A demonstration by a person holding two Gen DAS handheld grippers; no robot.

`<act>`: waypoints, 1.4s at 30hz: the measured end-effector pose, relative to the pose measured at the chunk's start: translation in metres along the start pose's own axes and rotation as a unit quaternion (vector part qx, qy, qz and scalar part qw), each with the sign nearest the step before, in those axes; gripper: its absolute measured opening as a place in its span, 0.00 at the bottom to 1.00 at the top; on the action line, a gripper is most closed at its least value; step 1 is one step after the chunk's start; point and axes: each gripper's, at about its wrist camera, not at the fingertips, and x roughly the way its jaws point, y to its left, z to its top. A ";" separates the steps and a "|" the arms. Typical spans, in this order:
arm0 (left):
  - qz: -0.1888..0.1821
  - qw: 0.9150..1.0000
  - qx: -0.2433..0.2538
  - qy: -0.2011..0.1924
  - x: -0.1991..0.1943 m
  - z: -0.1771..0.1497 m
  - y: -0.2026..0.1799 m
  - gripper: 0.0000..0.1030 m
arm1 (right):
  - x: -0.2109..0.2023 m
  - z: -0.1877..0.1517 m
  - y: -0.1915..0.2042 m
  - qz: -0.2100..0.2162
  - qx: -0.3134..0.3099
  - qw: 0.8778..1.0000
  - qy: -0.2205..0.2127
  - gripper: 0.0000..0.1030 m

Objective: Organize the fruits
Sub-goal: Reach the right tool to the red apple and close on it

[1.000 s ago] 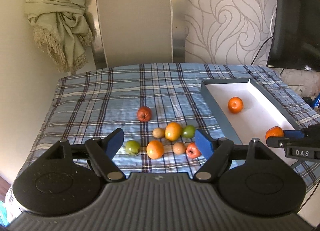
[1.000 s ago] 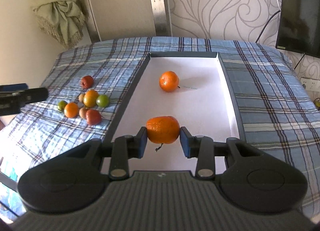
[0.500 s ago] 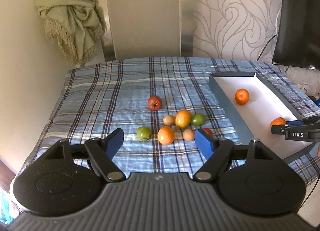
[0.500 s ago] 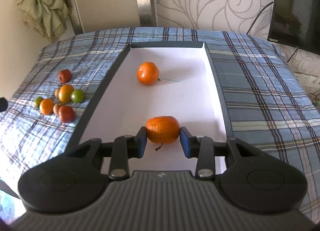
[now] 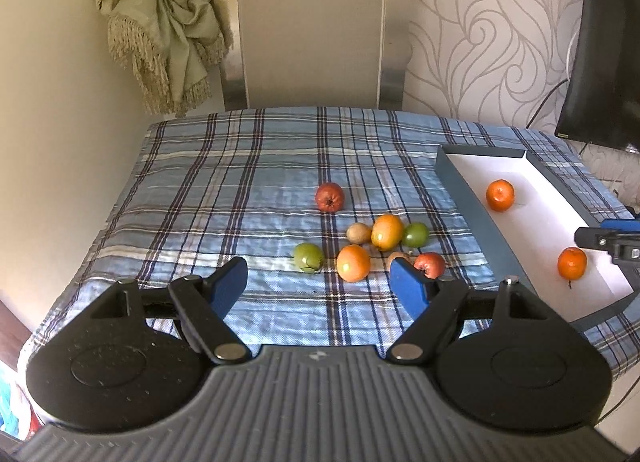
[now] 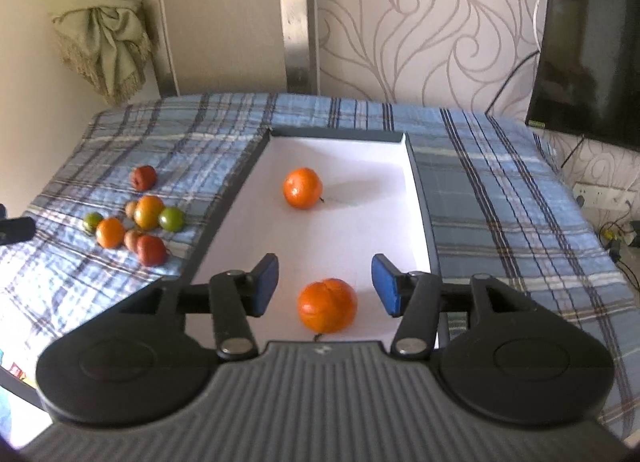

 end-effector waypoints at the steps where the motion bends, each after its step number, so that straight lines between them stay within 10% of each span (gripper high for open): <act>1: 0.000 1.000 -0.001 0.000 0.001 0.000 0.001 0.80 | -0.004 0.002 0.003 0.004 -0.001 1.000 -0.003 0.52; 22: -0.005 1.000 -0.017 -0.006 0.001 -0.004 0.030 0.80 | -0.009 0.015 0.103 0.106 -0.085 0.991 0.016 0.52; 42: 0.016 1.000 -0.004 -0.007 -0.019 -0.018 0.061 0.85 | 0.059 0.015 0.136 0.090 -0.101 0.988 0.073 0.52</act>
